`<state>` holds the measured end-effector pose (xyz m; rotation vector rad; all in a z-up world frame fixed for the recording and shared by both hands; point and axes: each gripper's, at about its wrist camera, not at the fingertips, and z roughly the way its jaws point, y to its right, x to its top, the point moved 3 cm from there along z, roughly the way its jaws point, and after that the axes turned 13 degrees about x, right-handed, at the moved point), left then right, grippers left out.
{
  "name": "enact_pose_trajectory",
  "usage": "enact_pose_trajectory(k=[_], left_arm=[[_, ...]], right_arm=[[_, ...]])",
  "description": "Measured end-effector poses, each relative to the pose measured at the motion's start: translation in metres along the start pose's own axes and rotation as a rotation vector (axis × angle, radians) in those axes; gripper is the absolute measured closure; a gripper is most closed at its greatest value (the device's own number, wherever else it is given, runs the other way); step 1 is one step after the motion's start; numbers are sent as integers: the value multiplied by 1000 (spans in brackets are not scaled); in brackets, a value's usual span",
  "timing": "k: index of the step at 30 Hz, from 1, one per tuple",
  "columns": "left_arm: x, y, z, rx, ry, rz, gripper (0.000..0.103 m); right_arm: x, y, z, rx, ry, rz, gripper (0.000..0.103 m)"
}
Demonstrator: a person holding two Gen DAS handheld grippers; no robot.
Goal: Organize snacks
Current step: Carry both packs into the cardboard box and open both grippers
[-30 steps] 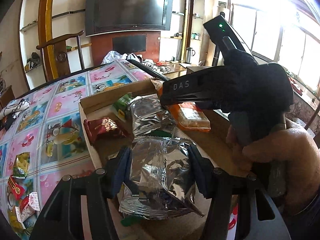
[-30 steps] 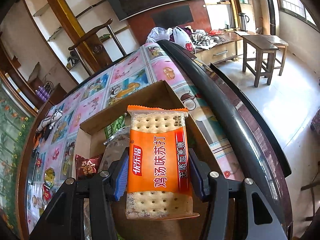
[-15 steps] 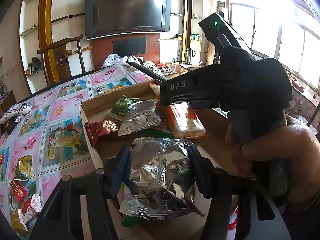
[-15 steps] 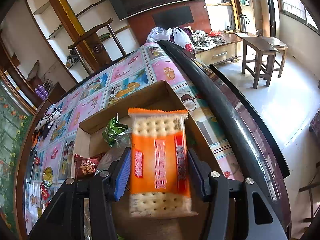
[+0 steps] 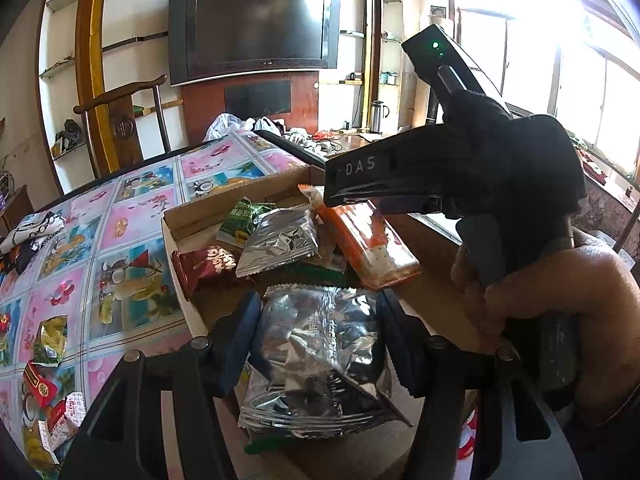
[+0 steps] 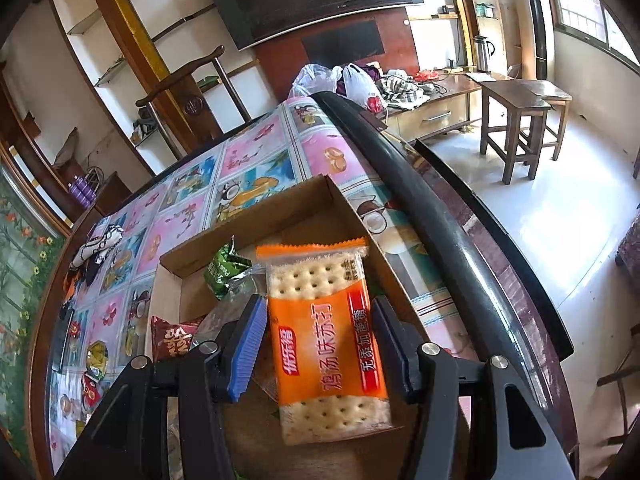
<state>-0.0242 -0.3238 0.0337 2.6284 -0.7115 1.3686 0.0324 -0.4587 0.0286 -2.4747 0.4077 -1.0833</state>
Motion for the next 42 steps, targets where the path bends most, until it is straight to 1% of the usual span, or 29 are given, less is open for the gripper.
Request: enact_pose_trajectory(k=[8,12,21,23,24,25,26,28,30,33,36,42], left_arm=[[2,-1,-6,3,25,7,44],[5,-10,-10,11,38,-19,44],[11,-35,-14,50,63,-64,44],[12,-40,-15,68,72,-69,44],[12,-43,-16,75,75,-70,44],[13,-46,-16,85,79,-72,44],[13,-48,-17,92,81,-74,44],[13,-55,-18,111,88,-76,44],[14,-64,-19,148,95,-83,44],[15,-79,-19,182,99,-105,44],[16,-95,-18,208,89,-131,44],[15,-123,-17,254,75,-176,44]], right_arm=[[3,-8,-8,20,46,-30,44],[4,-20,-17,31,109,-85,44],[7,-35,-37,-50,269,-166,44],[6,-41,-40,-54,287,-186,44],[6,-44,-40,-44,284,-192,45],[6,-46,-40,-23,278,-194,50],[6,-48,-40,-15,272,-197,58],[4,-53,-39,-30,262,-212,59],[1,-60,-37,-63,263,-243,59],[-4,-73,-36,-87,262,-303,59],[-10,-86,-35,-130,273,-372,59],[-23,-107,-31,-161,268,-471,59]])
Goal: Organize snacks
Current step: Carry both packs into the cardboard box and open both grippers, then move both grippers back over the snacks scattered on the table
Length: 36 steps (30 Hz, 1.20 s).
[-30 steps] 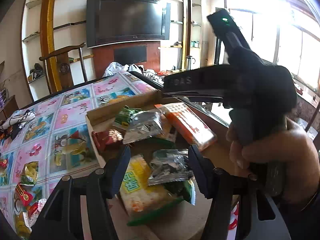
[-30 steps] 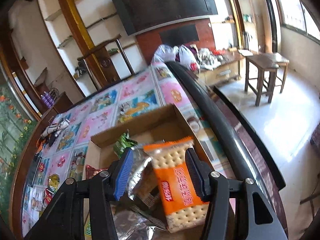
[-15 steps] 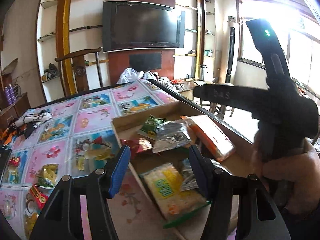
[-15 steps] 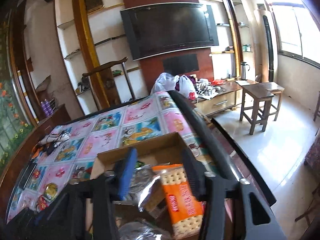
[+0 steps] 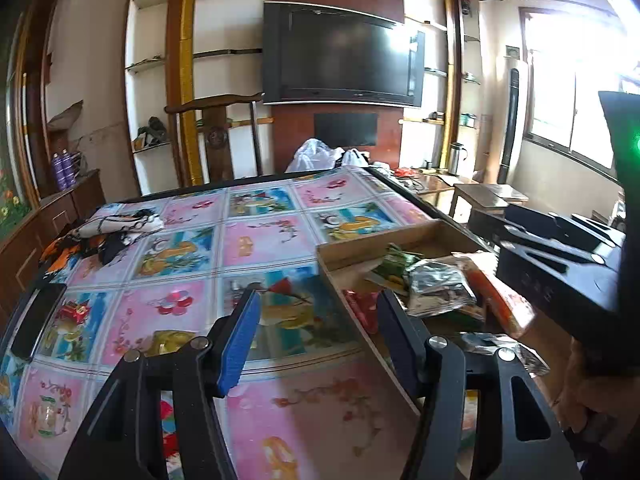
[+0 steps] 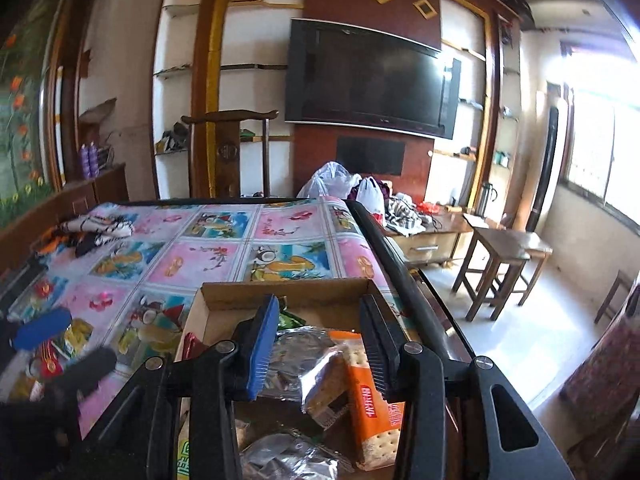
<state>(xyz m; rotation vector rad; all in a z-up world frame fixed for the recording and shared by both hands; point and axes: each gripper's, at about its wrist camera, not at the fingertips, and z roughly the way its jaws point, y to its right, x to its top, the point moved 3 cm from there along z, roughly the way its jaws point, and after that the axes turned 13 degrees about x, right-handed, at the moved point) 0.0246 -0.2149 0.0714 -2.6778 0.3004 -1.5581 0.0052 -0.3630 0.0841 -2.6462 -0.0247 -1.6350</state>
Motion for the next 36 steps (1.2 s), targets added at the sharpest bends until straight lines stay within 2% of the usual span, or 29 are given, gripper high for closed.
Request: enact_pose_trajectory(k=[10,36], left_arm=[[-3,-39,8,74,-15,-36,44],[-13,-129,10,207,-48,-142,40]], right_arm=[[-4,-20,1,-1,-12,-71,59],[-6,-33,1,-45,-20,-124,54]])
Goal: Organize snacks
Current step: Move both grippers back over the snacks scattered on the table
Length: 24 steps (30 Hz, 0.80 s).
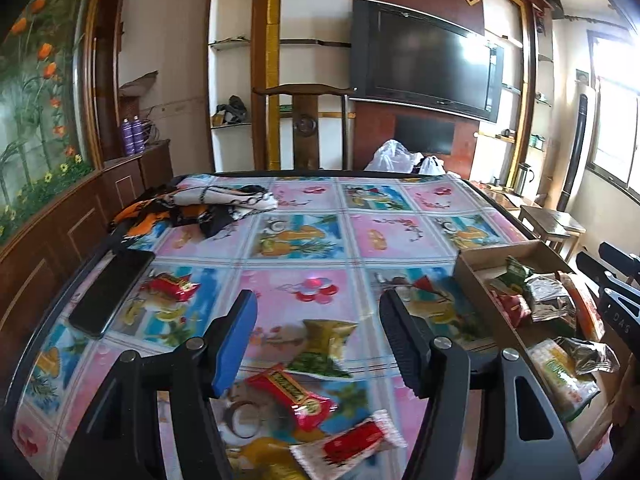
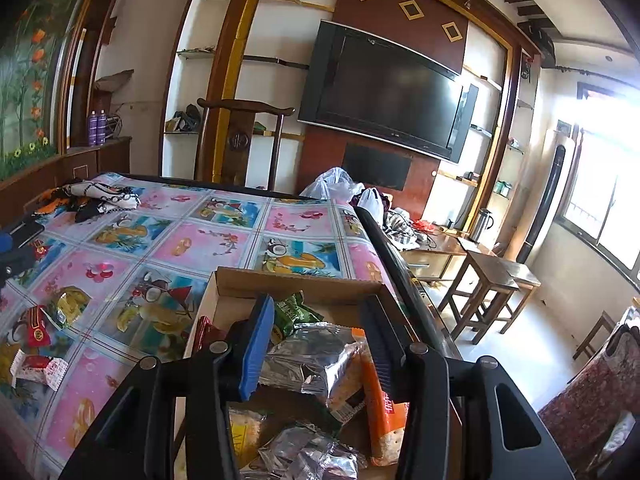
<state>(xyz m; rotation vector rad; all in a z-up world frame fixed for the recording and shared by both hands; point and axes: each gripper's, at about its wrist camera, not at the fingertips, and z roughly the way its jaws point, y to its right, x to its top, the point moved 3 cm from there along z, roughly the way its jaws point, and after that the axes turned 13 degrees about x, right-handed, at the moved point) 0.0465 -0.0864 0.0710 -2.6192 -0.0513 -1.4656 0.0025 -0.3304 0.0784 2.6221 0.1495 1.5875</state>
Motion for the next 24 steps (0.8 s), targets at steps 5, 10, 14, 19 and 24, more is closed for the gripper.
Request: enact_pose_trajectory(k=[5,10,14,19,24], left_arm=[[-2,-23,3,18,-14,-9,39],[-5,-53,16,16,-75,-31,37],[-13,-65,28,-69,-166,-14,37],[-26,-66,39,-127,-261,37,37],[-28,-72,41,-144,-276,44,37]], right_arm=[[1,-2,1,14,-11,18,48],[4,-5,2,167,-46,125,45],[4,-27,11,360,-118,216,45],[3,-68,32,578,-233,338,44],[-12,-124,43,742,-349,321,44]])
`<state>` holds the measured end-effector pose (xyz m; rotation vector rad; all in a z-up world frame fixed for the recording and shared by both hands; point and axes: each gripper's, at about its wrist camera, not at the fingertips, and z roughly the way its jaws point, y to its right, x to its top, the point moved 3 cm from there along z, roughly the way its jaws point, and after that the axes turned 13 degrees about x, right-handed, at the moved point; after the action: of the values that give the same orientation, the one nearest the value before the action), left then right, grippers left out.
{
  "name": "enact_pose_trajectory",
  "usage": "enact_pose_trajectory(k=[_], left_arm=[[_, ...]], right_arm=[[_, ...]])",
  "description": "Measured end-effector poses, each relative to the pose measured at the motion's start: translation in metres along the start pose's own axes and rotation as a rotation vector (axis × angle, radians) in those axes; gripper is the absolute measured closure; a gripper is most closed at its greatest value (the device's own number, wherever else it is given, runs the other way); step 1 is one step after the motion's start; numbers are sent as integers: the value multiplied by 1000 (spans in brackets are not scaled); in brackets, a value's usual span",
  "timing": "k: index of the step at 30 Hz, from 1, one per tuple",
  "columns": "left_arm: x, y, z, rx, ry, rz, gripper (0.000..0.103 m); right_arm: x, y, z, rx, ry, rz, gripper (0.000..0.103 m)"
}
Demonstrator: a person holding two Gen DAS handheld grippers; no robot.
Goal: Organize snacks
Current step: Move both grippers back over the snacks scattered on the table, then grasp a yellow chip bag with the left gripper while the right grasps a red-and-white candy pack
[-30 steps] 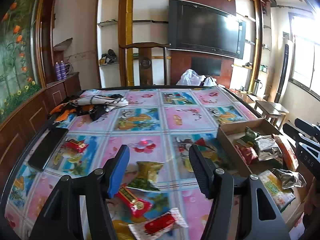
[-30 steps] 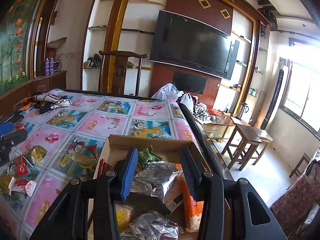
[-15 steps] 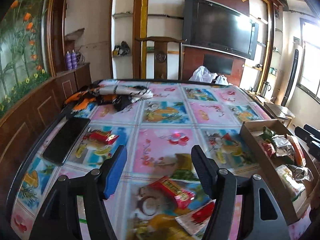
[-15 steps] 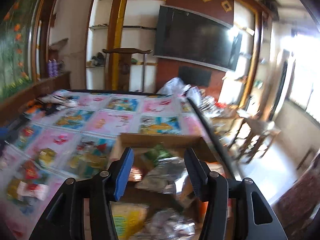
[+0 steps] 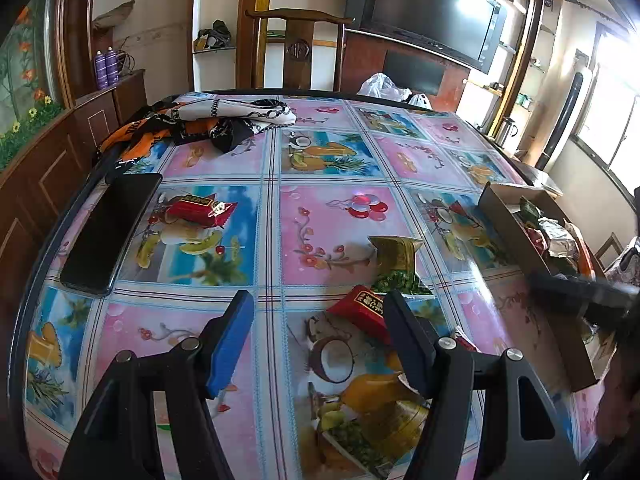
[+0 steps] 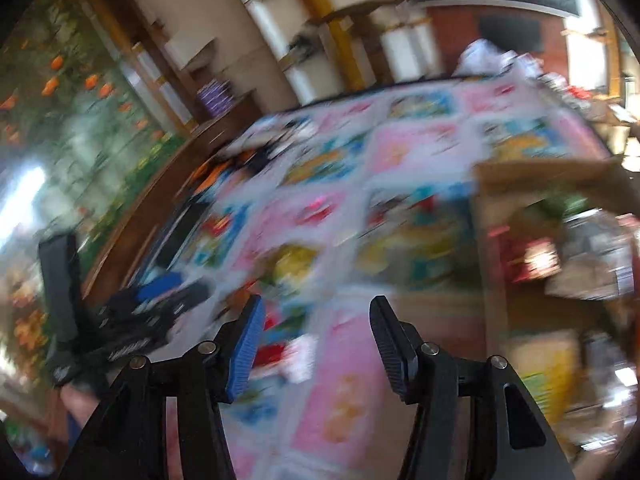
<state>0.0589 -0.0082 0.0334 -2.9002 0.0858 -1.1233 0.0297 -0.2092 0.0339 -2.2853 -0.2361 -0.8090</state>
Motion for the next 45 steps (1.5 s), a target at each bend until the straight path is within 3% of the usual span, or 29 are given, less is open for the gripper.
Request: enact_pose_trajectory(k=[10,16,19,24,29,34,37,40,45], left_arm=[[0,-12,-1,7,0,-39,37],[1,-16,-5,-5,13,-43,37],[0,-16,-8,-31,15,-37,37],[-2,-17,-18,-79,31,-19,37],[-18,-21,-32,-121,24,58,35],[-47,-12,-57,-131,67,235,26],[-67,5,-68,-134,95,352,23],[-71,18,-66,-119,91,402,23],[-65,32,-44,-90,39,437,23]], right_arm=[[-17,-9,71,53,-153,-52,44],[-38,-16,62,57,-220,-84,44],[-54,-28,51,79,-264,-160,44],[-42,-42,42,-34,-201,-332,44],[-33,-44,69,-21,-251,-387,44],[-38,-37,87,-27,-287,-402,45],[-43,-41,86,-44,-290,-439,75],[-43,-43,83,-73,-267,-452,81],[-34,-39,58,-63,-171,-417,82]])
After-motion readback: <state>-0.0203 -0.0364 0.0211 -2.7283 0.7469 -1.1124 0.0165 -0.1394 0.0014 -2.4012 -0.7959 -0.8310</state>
